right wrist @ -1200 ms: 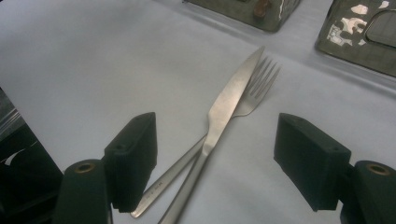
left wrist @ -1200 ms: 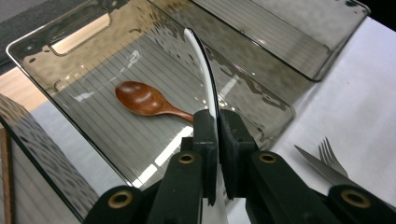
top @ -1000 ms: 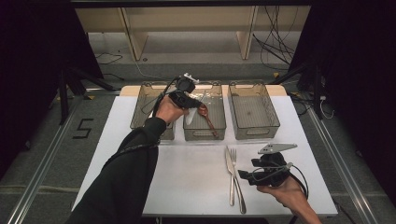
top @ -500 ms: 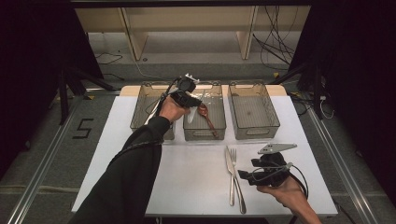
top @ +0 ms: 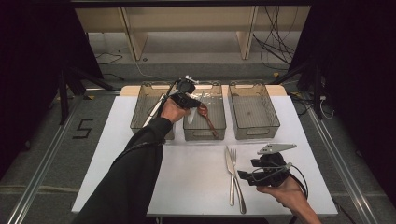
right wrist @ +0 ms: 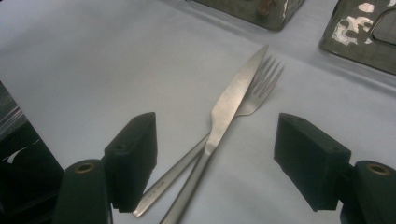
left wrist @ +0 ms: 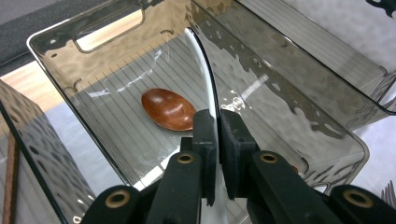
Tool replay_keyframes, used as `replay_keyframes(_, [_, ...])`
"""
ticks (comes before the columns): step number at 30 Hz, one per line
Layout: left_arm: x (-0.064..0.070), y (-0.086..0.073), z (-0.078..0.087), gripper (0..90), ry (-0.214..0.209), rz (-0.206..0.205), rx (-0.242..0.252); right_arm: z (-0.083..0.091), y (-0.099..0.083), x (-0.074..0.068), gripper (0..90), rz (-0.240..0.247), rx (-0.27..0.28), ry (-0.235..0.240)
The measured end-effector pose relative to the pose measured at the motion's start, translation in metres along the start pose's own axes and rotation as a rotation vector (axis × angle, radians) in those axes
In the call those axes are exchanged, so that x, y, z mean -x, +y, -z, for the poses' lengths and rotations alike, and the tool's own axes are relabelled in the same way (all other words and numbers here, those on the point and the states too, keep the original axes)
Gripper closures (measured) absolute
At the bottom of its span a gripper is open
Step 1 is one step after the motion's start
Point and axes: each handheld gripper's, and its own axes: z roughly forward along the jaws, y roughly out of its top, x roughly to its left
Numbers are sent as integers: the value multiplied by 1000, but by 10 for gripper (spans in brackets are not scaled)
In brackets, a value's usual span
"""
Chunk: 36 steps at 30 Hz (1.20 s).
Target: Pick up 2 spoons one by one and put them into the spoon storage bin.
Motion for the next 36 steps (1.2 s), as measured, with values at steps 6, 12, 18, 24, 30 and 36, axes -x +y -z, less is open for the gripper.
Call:
replay_keyframes(6, [-1, 1, -2, 782, -3, 10, -4, 0, 0, -1, 309, 4, -1, 0])
replay_keyframes(12, [-2, 2, 15, 651, -29, 18, -10, -1, 0, -1, 309, 7, -5, 0])
replay_keyframes(18, [3, -1, 43, 466, -61, 33, 17, -1, 0, -1, 309, 6, -6, -4])
replay_keyframes(24, [1, -22, 77, 357, -119, 54, 48, -4, 1, -3, 309, 11, -16, -11])
replay_keyframes(30, [1, -57, 99, 295, -139, 59, 54, -6, 2, -5, 308, 18, -31, -18])
replay_keyframes(36, [8, -88, 113, 272, -155, 36, 69, -9, 2, -7, 309, 19, -47, -21])
